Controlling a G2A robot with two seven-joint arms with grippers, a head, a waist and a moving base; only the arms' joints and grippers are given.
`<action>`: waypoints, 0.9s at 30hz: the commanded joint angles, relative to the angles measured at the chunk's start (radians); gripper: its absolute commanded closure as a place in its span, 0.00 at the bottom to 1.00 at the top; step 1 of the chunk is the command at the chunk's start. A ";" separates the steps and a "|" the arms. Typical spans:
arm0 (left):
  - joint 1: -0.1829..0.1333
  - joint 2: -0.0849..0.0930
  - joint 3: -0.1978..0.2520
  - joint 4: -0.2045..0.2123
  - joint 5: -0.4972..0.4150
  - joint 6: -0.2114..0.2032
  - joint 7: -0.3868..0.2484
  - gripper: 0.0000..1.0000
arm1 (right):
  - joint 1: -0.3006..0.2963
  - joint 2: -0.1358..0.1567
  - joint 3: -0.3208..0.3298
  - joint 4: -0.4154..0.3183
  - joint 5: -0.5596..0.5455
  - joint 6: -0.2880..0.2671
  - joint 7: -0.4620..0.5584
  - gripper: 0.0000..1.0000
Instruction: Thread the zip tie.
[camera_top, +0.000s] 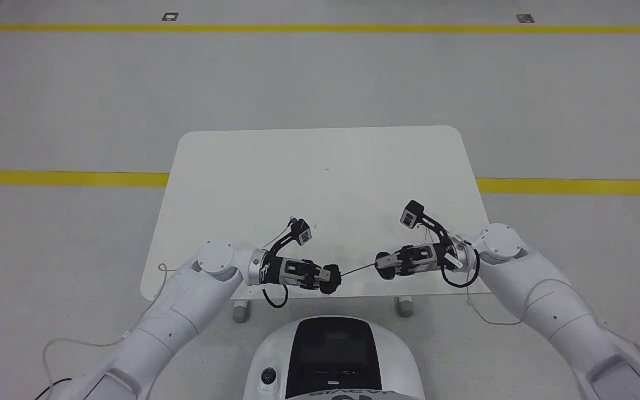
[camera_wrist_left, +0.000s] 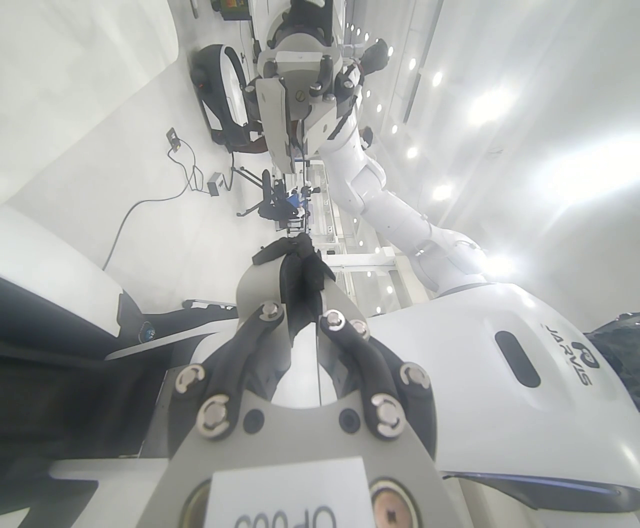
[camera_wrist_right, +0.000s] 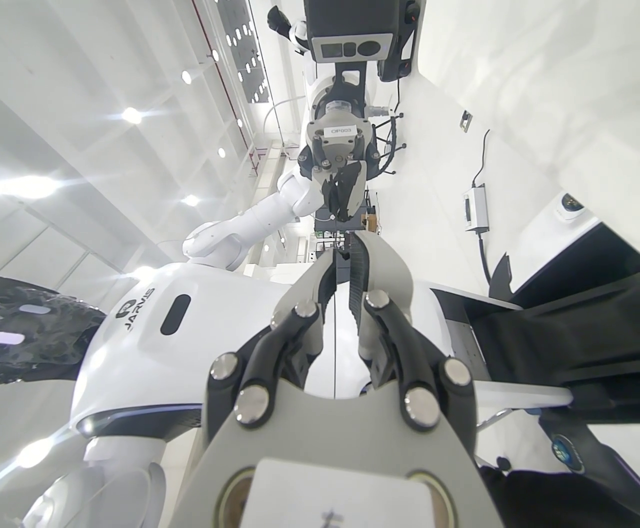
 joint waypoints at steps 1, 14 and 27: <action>0.000 0.000 0.000 0.000 0.000 0.000 0.000 1.00 | 0.000 0.001 -0.001 -0.001 0.000 0.000 0.000 0.94; 0.000 0.000 0.000 0.000 0.000 0.000 0.000 0.46 | 0.003 0.002 -0.005 0.000 0.003 0.000 0.000 1.00; 0.000 0.000 0.000 0.000 0.000 0.000 0.000 0.00 | -0.016 -0.010 0.048 0.018 0.018 0.000 0.000 1.00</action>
